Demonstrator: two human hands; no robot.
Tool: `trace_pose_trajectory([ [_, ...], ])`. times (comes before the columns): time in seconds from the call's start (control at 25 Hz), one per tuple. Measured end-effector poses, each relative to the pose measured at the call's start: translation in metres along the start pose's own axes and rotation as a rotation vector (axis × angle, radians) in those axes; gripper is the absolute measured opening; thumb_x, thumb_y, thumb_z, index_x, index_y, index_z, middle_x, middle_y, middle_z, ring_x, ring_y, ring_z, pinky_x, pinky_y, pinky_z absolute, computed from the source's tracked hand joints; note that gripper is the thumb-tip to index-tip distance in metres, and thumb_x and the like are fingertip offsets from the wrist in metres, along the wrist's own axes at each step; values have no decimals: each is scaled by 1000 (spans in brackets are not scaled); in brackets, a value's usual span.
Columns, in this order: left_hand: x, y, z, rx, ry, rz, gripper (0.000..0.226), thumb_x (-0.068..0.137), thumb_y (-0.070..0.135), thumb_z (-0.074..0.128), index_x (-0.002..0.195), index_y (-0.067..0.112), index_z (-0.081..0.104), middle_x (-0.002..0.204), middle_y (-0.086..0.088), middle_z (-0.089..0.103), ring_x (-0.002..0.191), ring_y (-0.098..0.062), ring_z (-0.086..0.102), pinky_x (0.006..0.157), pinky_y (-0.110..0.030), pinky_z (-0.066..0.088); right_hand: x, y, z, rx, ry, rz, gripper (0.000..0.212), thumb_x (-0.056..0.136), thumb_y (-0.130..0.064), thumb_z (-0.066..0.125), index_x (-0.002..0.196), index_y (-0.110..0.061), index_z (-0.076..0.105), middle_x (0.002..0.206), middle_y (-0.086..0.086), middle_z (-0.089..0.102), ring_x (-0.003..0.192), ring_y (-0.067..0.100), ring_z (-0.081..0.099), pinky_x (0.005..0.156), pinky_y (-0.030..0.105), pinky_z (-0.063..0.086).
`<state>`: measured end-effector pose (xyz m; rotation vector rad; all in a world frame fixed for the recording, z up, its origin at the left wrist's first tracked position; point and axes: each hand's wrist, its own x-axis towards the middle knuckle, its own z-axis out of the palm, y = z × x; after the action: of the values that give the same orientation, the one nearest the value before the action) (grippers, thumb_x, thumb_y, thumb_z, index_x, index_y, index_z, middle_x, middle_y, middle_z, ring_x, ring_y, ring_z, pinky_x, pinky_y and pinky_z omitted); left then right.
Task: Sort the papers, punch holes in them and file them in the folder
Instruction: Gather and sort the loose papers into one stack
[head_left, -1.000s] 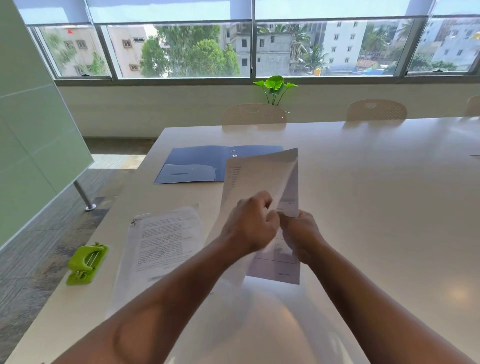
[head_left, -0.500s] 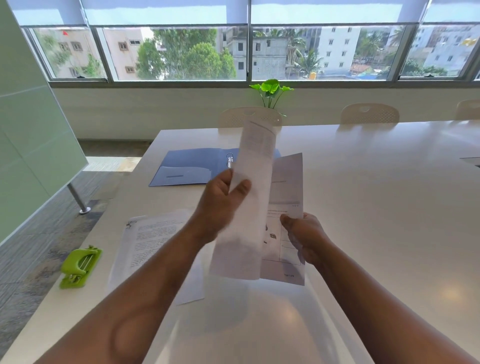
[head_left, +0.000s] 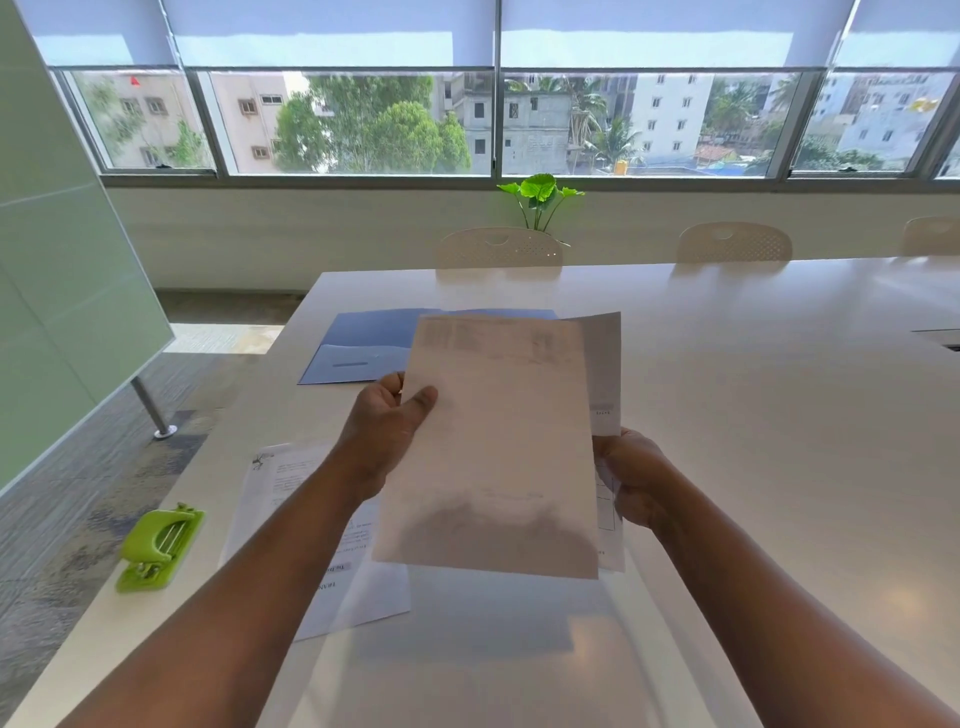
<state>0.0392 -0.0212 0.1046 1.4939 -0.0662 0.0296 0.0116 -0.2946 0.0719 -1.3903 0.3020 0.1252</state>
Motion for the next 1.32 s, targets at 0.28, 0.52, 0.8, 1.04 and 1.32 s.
trace_pose_trajectory([
  [0.28, 11, -31, -5, 85, 164, -65, 11, 97, 13, 66, 108, 15, 66, 102, -9, 77, 91, -26, 75, 75, -35, 59, -5, 5, -1, 108, -104, 91, 25, 88, -9, 67, 111, -11, 77, 115, 18, 76, 108, 39, 71, 101, 58, 53],
  [0.52, 12, -42, -4, -84, 97, -177, 13, 98, 8, 64, 110, 10, 68, 108, -11, 76, 101, -28, 72, 84, -38, 57, -3, 10, -2, 193, -193, 146, 47, 87, -18, 57, 133, -9, 66, 131, 24, 66, 115, 42, 63, 110, 60, 44],
  [0.8, 6, -40, 3, -58, 10, -252, 21, 96, 4, 65, 113, 16, 65, 114, -10, 75, 105, -33, 71, 93, -51, 58, -4, 7, -1, 253, -297, 126, 56, 98, -48, 41, 124, -9, 70, 101, 15, 75, 84, 31, 72, 85, 40, 52],
  [1.04, 0, -21, 11, -26, 54, -61, 23, 99, 6, 61, 122, 9, 61, 113, -9, 73, 100, -27, 72, 87, -42, 61, -7, -1, 6, 7, -249, -219, 28, 96, -9, 62, 124, -6, 68, 119, 15, 74, 114, 38, 68, 104, 49, 52],
  [1.32, -6, -6, 16, 47, 42, 171, 17, 98, 18, 64, 114, 13, 62, 107, -1, 75, 89, -14, 74, 78, -30, 62, -9, -2, 10, -167, -44, -418, 16, 81, -5, 76, 94, -14, 78, 100, 13, 79, 92, 32, 74, 89, 53, 59],
])
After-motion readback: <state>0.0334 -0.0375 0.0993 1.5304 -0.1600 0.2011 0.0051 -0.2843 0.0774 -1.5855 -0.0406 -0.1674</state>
